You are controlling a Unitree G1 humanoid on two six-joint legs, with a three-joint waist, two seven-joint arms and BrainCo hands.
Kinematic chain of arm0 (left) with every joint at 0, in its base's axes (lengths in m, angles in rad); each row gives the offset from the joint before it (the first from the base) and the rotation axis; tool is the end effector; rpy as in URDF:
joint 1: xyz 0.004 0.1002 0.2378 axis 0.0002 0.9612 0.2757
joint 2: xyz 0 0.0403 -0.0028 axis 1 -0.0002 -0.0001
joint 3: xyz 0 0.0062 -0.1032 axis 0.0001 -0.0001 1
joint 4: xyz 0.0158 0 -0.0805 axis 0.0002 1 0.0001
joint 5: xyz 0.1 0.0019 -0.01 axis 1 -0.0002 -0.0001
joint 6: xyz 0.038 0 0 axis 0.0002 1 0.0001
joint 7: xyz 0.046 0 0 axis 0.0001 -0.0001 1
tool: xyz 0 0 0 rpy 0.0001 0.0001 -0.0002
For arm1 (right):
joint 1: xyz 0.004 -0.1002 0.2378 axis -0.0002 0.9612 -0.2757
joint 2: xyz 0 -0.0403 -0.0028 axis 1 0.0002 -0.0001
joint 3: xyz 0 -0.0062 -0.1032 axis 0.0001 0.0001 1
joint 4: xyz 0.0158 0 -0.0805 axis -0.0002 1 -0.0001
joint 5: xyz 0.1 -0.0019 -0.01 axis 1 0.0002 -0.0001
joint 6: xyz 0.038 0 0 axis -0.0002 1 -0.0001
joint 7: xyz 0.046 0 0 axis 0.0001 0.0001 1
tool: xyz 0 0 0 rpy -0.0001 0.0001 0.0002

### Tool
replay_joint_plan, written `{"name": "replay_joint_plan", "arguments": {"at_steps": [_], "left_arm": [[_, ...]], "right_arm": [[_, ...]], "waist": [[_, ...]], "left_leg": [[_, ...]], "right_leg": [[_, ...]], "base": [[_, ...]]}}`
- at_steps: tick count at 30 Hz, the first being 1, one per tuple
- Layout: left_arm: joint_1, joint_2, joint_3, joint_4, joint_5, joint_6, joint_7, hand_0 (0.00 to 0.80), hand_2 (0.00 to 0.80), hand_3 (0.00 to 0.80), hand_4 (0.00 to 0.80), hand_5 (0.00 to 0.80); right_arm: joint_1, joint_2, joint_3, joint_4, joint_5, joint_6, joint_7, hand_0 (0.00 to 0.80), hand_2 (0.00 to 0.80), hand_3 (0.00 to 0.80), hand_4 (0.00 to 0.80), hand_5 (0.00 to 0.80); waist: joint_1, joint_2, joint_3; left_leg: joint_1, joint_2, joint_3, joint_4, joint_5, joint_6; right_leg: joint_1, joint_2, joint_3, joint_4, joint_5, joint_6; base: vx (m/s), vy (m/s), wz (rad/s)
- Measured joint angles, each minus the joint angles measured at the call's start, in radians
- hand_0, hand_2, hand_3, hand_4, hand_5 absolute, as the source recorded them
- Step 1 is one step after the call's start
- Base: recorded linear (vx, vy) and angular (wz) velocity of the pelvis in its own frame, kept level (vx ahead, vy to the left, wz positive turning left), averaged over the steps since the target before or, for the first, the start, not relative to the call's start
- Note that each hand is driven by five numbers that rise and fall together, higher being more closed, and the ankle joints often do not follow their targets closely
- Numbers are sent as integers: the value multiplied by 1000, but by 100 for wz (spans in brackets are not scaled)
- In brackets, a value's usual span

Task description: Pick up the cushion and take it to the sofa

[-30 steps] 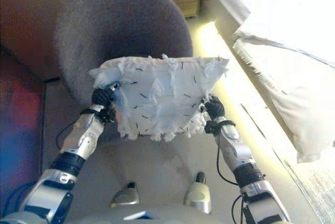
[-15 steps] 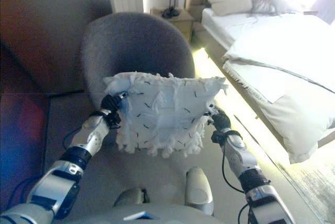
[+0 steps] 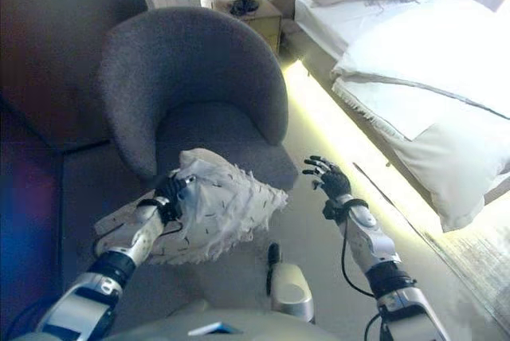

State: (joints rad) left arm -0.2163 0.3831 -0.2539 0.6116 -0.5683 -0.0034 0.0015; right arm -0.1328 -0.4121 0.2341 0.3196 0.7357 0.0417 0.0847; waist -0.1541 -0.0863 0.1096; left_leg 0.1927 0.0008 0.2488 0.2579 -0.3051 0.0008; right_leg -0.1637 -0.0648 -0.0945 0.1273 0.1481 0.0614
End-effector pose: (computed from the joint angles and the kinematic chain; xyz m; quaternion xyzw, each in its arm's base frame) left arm 0.2237 0.2105 -0.0137 -0.0425 0.2207 -0.0033 0.9744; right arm 0.2199 -0.2008 0.0146 0.1406 0.1502 0.0819 0.9752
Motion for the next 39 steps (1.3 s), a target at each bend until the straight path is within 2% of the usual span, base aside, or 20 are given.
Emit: {"name": "replay_joint_plan", "arguments": {"at_steps": [1,2,4,6,7,10,14,17,18,21,22,23,24,25,27,30,32,34,36,39], "left_arm": [[-1,1,2,-2,0,0,2,800,800,800,800,800],[-1,7,5,-4,-1,-1,5,800,800,800,800,800],[-3,-4,8,-23,-2,-1,5,800,800,800,800,800],[-1,-24,12,-42,-2,0,4,800,800,800,800,800],[0,-31,12,-65,-2,0,-3,800,800,800,800,800],[1,-30,12,-100,-2,0,-25,800,800,800,800,800],[-1,-14,14,-106,-5,0,-54,800,800,800,800,800],[-1,-13,13,-105,-5,0,-61,800,800,800,800,800],[0,-12,12,-104,-6,0,-59,800,800,800,800,800],[0,-12,12,-101,-7,-2,-40,800,800,800,800,800],[0,-18,12,-101,-11,-6,-34,800,800,800,800,800],[0,-28,13,-100,-14,-7,-25,800,800,800,800,800],[2,-24,13,-97,-14,-8,-15,800,800,800,800,800],[1,-5,13,-85,-14,-9,-8,800,800,800,800,800],[-11,30,14,-81,-13,-9,4,800,800,800,800,800],[-27,43,15,-79,-13,-11,16,800,800,800,800,800],[-49,49,15,-79,-12,-12,15,800,800,800,800,800],[-68,51,20,-78,-7,-15,15,800,800,800,800,800],[-78,64,26,-72,7,-19,20,800,800,800,800,800],[-81,96,32,-56,6,-21,63,800,800,800,800,800]], "right_arm": [[-7,2,7,-6,1,1,5,800,800,800,800,800],[-14,-1,14,-5,1,3,11,800,800,800,800,800],[-41,-7,15,-2,2,4,23,800,800,800,800,800],[-49,-13,15,1,3,2,32,800,800,800,800,800],[-49,-14,15,2,6,2,31,800,800,800,800,800],[-55,-10,18,2,23,2,25,800,800,800,800,800],[-80,22,40,14,32,5,-17,800,800,800,800,800],[-82,33,41,14,32,10,-40,800,800,800,800,800],[-82,33,42,19,31,16,-46,800,800,800,800,800],[-82,32,41,35,20,34,-47,800,800,800,800,800],[-82,21,41,34,16,36,-45,800,800,800,800,800],[-82,6,41,37,7,37,-42,800,800,800,800,800],[-81,4,50,37,-1,43,-41,800,800,800,800,800],[-75,18,58,37,-13,45,-36,800,800,800,800,800],[-79,35,62,24,-25,44,-33,800,800,800,800,800],[-92,36,62,18,-26,42,-52,800,800,800,800,800],[-112,41,59,23,-28,26,-80,0,0,0,0,0],[-122,49,55,23,-45,8,-95,0,0,0,0,0],[-126,66,61,19,-66,-21,-108,0,0,0,0,0],[-73,84,109,16,-88,-31,-110,0,0,0,0,0]], "waist": [[-6,1,-3],[2,0,-12],[8,-2,-17],[7,-3,-18],[9,-11,-19],[28,-25,-19],[57,-26,-18],[85,-11,-20],[103,5,-25],[111,38,-51],[110,64,-63],[109,98,-71],[112,99,-70],[108,83,-75],[86,49,-77],[95,51,-75],[109,68,-64],[133,73,-56],[144,97,-27],[134,110,-13]], "left_leg": [[-14,28,1,70,-6,-34],[-56,57,2,184,8,-63],[-158,94,-23,419,114,-109],[-218,108,-60,542,225,-97],[-256,112,-80,580,218,-85],[-289,145,-90,475,216,-85],[-279,167,-87,58,229,-92],[-261,169,-106,-248,336,-113],[-260,172,-144,-336,370,-121],[-261,168,-111,-323,372,-123],[-227,168,-89,-304,362,-123],[-189,174,-76,-332,403,-128],[-171,169,-30,-335,465,-96],[-156,137,-21,-348,482,-83],[-157,93,-22,-348,476,-69],[-150,60,-22,-347,466,-53],[-147,57,-27,-345,452,-48],[-147,43,-21,-329,419,-35],[-131,2,-29,-306,382,5],[-75,-17,-29,-352,380,20]], "right_leg": [[21,21,4,-3,-12,-73],[36,34,12,-9,-23,-86],[62,51,35,-16,-55,-109],[97,55,44,-22,-84,-130],[120,55,51,-37,-100,-145],[179,57,63,-67,-109,-150],[262,63,81,-108,-144,-155],[305,67,109,-126,-161,-143],[324,69,135,-130,-177,-132],[334,51,168,-121,-221,-91],[329,48,166,-115,-235,-68],[331,49,163,-107,-247,-36],[335,26,141,-91,-259,-7],[347,-3,115,-88,-271,15],[350,-58,60,-92,-285,36],[369,-84,40,-106,-286,51],[351,-86,4,-54,-291,59],[302,-100,-19,41,-312,64],[149,-143,-22,331,-324,67],[-7,-211,-25,622,-214,58]], "base": [[346,-239,-27],[353,-219,-35],[334,-164,-44],[293,-103,-20],[265,-48,-17],[259,23,-25],[355,169,-14],[333,101,-29],[326,100,-57],[323,133,-42],[323,152,-40],[305,165,-54],[274,149,-47],[216,140,-13],[235,128,11],[227,114,8],[238,181,9],[262,273,-21],[253,282,-43],[235,55,-21]]}}
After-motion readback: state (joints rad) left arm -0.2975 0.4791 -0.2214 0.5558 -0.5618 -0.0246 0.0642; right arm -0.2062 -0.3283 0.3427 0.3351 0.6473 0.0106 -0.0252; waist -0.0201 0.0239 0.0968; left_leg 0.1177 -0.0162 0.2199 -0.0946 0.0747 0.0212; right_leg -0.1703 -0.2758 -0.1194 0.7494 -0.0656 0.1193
